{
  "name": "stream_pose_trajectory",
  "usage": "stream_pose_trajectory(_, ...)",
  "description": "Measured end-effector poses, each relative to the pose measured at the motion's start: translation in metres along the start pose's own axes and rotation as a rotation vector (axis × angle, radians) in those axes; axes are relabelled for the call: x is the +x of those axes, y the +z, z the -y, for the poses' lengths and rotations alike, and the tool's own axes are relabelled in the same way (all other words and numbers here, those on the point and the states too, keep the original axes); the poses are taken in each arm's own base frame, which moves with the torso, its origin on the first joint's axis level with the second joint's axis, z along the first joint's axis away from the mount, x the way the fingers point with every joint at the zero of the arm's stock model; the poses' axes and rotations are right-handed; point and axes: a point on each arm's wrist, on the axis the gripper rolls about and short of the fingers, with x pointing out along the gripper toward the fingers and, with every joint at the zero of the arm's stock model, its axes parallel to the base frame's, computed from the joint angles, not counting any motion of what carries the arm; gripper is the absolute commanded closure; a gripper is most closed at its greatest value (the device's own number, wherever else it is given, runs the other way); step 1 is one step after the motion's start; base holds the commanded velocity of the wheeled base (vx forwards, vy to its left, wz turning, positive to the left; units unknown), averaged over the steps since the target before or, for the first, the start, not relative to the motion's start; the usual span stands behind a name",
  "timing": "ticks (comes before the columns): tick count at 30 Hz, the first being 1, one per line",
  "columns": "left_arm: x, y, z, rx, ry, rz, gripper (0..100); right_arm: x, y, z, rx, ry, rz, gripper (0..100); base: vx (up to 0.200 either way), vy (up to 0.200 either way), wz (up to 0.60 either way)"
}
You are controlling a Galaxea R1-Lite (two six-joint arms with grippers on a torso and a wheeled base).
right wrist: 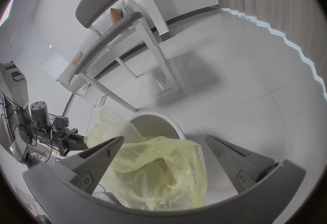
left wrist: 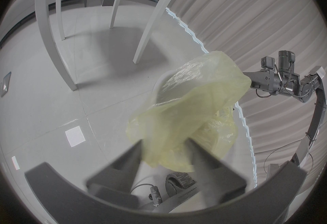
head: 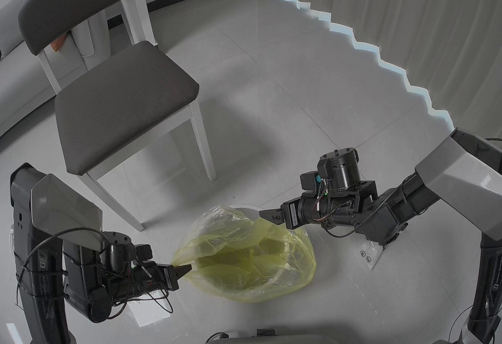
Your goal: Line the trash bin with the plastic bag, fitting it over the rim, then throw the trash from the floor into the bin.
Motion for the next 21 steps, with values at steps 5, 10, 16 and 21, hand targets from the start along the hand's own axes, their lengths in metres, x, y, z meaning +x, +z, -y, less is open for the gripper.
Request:
stream_pose_trajectory(5, -0.005, 0.001, -0.004, -0.014, 0.017, 0.003, 0, -0.003, -0.003, -0.003, -0.03, 0.005, -0.009, 0, 0.0, 0.0, 0.0)
stream_pose_trajectory(10, -0.018, 0.004, -0.005, -0.026, 0.034, 0.023, 0, -0.018, -0.001, -0.004, -0.085, 0.004, -0.004, 0, 0.0, 0.0, 0.0)
stream_pose_trajectory(16, -0.036, 0.024, 0.0, 0.003, 0.023, 0.125, 0, -0.033, 0.003, -0.004, -0.188, 0.008, 0.01, 0, 0.0, 0.0, 0.0)
stream_pose_trajectory(21, -0.046, 0.037, 0.014, 0.124, -0.017, 0.198, 0, -0.04, -0.005, -0.003, -0.27, 0.045, 0.002, 0, 0.0, 0.0, 0.0)
